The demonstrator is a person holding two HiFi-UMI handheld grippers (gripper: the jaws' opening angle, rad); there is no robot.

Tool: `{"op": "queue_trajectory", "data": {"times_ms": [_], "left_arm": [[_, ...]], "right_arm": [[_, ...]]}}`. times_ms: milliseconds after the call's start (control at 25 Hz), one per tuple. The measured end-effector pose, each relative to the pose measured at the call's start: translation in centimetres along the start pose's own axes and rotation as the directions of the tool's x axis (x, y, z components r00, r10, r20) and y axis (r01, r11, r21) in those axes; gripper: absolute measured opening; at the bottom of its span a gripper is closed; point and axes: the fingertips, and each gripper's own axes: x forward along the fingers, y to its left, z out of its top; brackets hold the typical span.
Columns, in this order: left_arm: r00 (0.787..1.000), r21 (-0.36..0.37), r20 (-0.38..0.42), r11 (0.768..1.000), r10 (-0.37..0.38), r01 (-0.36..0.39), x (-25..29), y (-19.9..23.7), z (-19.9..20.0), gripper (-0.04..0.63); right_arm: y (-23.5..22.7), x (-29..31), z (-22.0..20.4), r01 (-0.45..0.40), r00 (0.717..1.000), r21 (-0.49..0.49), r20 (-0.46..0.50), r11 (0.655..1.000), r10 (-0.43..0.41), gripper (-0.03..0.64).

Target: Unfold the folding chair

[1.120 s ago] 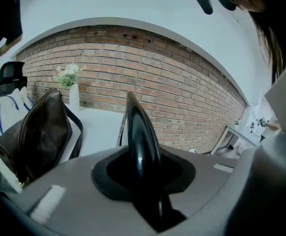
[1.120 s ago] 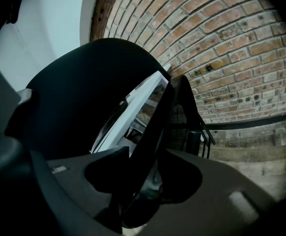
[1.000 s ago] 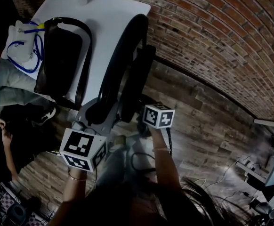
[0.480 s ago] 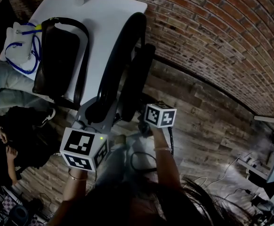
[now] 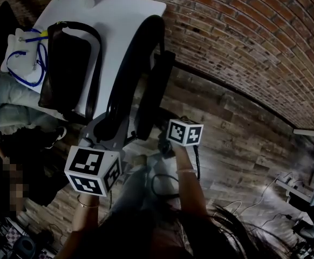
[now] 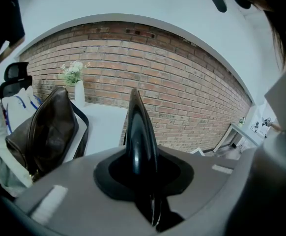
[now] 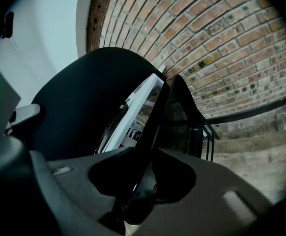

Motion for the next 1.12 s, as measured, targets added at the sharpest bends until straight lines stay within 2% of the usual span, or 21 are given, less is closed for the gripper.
{"op": "queue_trajectory", "data": {"times_ms": [600, 880, 1120], "left_arm": [[0.997, 0.005, -0.014, 0.997, -0.076, 0.076, -3.0, -1.8, -2.7, 0.071], [0.992, 0.033, -0.036, 0.992, -0.122, 0.124, -4.7, -3.2, -4.5, 0.071], [0.990, 0.044, -0.057, 0.990, -0.133, 0.135, -5.6, -4.9, -5.5, 0.072]], "right_arm": [[0.7, -2.9, -4.0, 0.035, 0.997, 0.059, 0.068, 0.998, -0.039, 0.106], [0.8, -4.5, -6.3, 0.062, 0.992, 0.082, 0.103, 0.995, -0.070, 0.104], [0.8, -6.1, -7.7, 0.066, 0.991, 0.102, 0.110, 0.993, -0.078, 0.104]]}}
